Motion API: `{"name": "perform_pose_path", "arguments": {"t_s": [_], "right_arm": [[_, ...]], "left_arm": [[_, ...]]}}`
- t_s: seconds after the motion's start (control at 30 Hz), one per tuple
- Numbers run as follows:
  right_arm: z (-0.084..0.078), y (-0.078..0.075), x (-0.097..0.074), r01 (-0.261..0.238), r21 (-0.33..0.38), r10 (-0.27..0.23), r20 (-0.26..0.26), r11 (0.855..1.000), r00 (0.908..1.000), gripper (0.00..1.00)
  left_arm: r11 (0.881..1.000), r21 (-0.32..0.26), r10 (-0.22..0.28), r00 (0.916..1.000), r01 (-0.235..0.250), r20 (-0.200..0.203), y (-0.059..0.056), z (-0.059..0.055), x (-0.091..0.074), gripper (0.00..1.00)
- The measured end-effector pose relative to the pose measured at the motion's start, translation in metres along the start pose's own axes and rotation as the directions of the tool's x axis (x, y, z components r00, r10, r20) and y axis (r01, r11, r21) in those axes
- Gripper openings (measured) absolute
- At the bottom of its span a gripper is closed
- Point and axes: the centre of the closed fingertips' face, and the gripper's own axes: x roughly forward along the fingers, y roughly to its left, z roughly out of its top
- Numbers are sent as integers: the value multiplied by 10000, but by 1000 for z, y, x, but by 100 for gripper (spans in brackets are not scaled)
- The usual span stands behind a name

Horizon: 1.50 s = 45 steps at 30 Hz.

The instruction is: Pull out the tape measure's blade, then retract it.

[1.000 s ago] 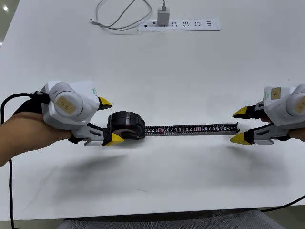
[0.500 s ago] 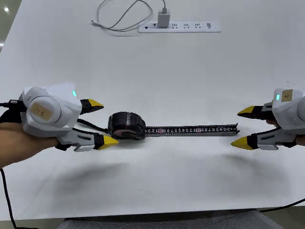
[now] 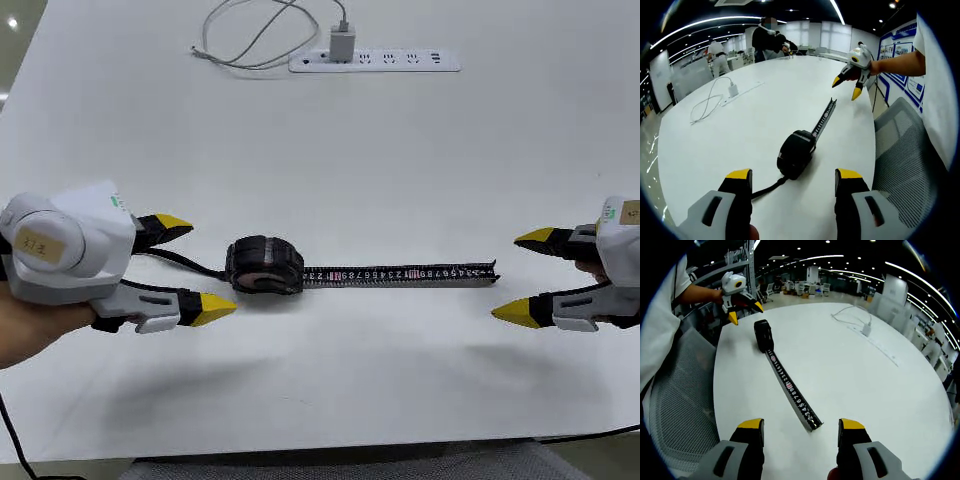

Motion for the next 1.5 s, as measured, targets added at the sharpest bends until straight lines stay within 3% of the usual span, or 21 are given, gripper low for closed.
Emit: {"name": "perform_pose_path", "arguments": {"t_s": [0.17, 0.37, 0.43, 0.67, 0.9, 1.17, 1.33, 1.5], "right_arm": [[7, 1, -5, 452, 212, -460, 394, 9988, 9982, 61], [8, 7, -8, 616, 432, -638, 524, 9972, 9966, 68], [10, 8, -10, 711, 515, -742, 614, 9961, 9954, 71], [11, 16, -15, 868, 693, -917, 710, 9938, 9933, 75], [13, 25, -18, 1030, 738, -1091, 837, 9919, 9905, 81], [12, 32, -23, 1251, 1078, -1373, 1134, 9863, 9840, 86], [7, 39, -23, 1325, 1232, -1466, 1139, 9835, 9826, 88], [1, 44, -24, 1460, 1476, -1632, 1119, 9782, 9802, 94]], "left_arm": [[9988, -403, 283, 9995, -276, 151, 0, -7, -12, 67], [9942, -790, 757, 9966, -731, 311, 3, -15, -25, 70], [9915, -746, 1104, 9928, -1068, 458, 5, -15, -30, 70], [9827, -1059, 1594, 9850, -1519, 659, 5, -22, -37, 73], [9717, -1446, 2018, 9745, -1867, 982, -1, -26, -45, 77], [9658, -1787, 2173, 9622, -1877, 1642, -9, -25, -54, 83], [9613, -1895, 2348, 9545, -2000, 1839, -15, -26, -59, 89], [9533, -1999, 2617, 9497, -2265, 1719, -16, -34, -65, 92]]}}
